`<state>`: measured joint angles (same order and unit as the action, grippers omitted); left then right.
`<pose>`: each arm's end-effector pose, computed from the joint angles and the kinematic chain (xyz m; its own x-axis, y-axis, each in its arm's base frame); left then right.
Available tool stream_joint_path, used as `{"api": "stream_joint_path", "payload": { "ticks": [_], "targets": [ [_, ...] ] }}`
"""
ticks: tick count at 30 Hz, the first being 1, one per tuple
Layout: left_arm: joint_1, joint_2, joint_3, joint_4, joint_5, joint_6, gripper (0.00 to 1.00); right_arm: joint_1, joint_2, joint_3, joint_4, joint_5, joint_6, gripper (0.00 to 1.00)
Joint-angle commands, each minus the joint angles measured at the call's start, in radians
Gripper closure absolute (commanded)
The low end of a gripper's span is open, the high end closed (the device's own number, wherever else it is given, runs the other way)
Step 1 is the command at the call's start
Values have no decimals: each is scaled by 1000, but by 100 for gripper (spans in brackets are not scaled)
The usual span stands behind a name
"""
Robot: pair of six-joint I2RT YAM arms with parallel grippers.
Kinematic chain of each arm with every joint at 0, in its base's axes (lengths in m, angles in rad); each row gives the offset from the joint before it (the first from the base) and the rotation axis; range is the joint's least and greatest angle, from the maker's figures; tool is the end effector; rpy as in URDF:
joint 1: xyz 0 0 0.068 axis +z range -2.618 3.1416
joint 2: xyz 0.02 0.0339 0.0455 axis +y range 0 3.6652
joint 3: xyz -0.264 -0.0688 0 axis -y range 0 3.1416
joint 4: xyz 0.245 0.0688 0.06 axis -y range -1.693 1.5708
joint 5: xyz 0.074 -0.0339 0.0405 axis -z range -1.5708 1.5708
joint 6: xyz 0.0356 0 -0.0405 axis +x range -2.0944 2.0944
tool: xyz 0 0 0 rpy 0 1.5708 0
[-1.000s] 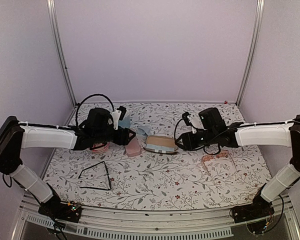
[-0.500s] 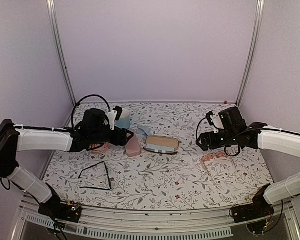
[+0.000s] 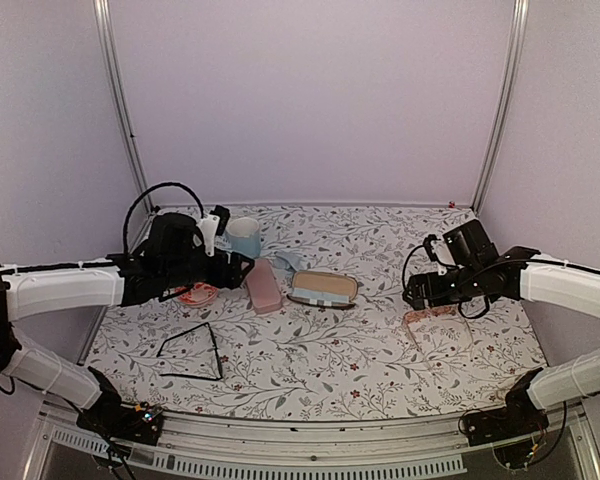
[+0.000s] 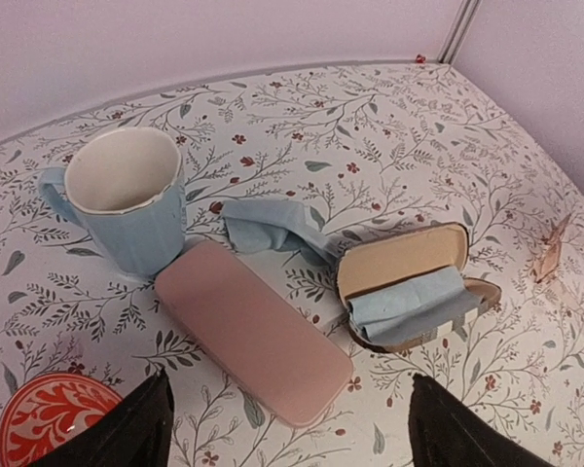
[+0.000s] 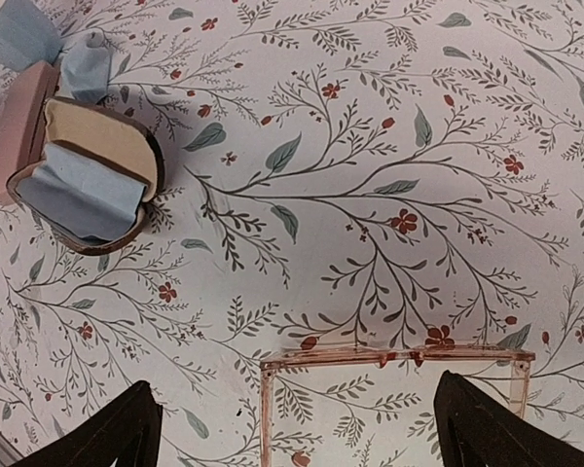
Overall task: Organize the sunglasses
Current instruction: Pick up the sunglasses from the center of the board.
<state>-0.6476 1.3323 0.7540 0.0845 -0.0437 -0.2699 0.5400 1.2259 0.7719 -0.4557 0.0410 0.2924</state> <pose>0.2339 -0.1750 0.2344 -0.5168 0.0570 -0.8542 0.4505 0.8665 -0.2148 0.2105 0.1245 0.2219 -0.7901 -0.1378 -0.5972 -0.2761 0.9500 0.1460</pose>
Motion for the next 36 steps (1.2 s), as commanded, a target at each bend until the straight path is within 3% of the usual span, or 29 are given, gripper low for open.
{"api": "stream_joint_path", "payload": {
  "ticks": [1,4,8,25,33,36],
  "targets": [
    [3,-34,-9,-82,-50,14,15,-8,23,4,29,-47,1,1],
    [11,-36,4,-103,-61,6,12,-7,24,3,59,-67,-5,1],
    [26,-30,31,-115,-51,5,1,-6,28,0,128,-115,-20,1],
    [169,-8,100,-139,128,-18,1,-6,102,58,268,-282,-57,1],
    [175,-88,23,-222,127,-54,1,-6,132,59,278,-296,-71,1],
    [137,-137,-30,-283,64,-86,1,-6,149,60,273,-323,-79,1]
  ]
}}
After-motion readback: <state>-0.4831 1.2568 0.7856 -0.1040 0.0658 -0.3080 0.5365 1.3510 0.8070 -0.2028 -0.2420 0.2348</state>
